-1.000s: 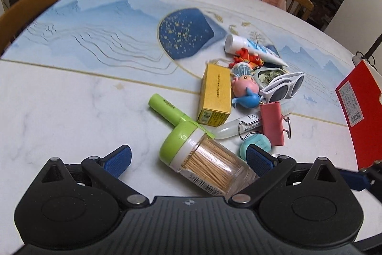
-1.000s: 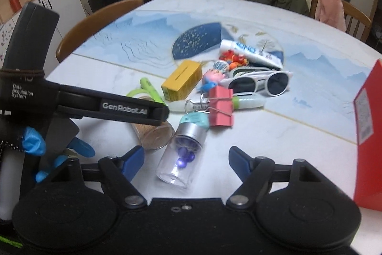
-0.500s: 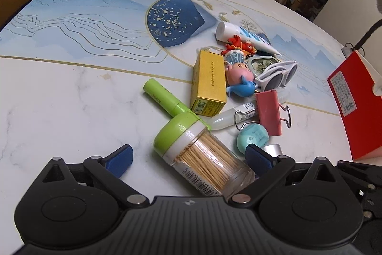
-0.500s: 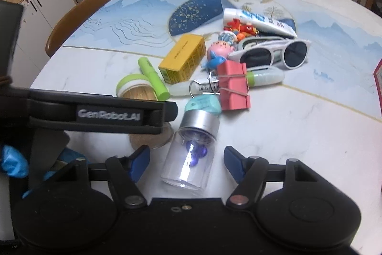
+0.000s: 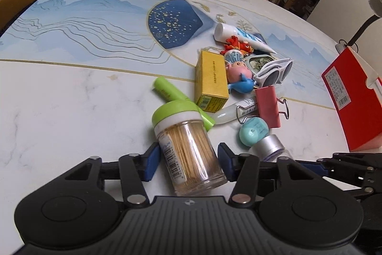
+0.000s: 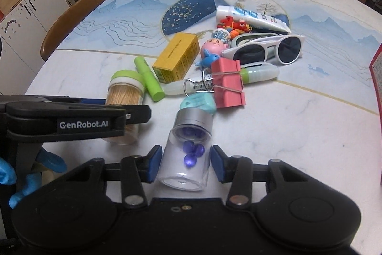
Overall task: Organize rigid objects
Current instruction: 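Grasp the green-lidded toothpick jar with left tool while right tool grasps the clear pill vial, then carry the toothpick jar and pill vial into the red box with both tools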
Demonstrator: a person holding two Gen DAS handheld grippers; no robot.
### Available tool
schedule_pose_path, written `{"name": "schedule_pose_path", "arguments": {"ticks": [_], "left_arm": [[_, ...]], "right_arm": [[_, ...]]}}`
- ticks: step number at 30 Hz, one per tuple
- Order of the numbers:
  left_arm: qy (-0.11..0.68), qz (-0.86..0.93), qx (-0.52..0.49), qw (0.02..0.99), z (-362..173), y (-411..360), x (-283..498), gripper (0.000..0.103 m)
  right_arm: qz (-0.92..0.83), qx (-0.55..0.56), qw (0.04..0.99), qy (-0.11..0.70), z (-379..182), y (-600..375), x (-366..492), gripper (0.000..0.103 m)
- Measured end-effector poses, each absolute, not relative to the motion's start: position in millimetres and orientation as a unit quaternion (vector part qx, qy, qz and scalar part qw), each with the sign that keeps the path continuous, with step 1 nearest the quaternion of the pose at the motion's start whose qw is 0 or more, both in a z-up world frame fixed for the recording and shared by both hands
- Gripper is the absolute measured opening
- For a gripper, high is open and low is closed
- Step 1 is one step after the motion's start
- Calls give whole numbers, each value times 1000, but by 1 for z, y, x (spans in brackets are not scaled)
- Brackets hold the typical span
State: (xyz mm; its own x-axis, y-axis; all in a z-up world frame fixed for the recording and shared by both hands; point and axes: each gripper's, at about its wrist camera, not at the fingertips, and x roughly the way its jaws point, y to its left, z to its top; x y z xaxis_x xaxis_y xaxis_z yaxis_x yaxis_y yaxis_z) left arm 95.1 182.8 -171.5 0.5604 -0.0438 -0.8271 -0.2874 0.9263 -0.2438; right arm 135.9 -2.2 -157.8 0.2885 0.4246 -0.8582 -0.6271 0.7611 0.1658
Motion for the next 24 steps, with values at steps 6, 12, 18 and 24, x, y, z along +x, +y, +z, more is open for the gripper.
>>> {"name": "schedule_pose_path", "arguments": {"ticks": [6, 12, 18, 24], "left_arm": [[464, 66, -186, 863, -167, 190, 86, 49], [450, 52, -186, 872, -150, 193, 77, 43], [434, 30, -179, 882, -133, 188, 73, 42], [415, 14, -175, 893, -112, 177, 76, 42]], "right_arm": [[330, -82, 797, 500, -145, -12, 134, 41], [330, -70, 802, 494, -128, -25, 128, 40], [323, -51, 820, 469, -103, -42, 120, 40], [309, -32, 842, 441, -77, -65, 118, 40]]}}
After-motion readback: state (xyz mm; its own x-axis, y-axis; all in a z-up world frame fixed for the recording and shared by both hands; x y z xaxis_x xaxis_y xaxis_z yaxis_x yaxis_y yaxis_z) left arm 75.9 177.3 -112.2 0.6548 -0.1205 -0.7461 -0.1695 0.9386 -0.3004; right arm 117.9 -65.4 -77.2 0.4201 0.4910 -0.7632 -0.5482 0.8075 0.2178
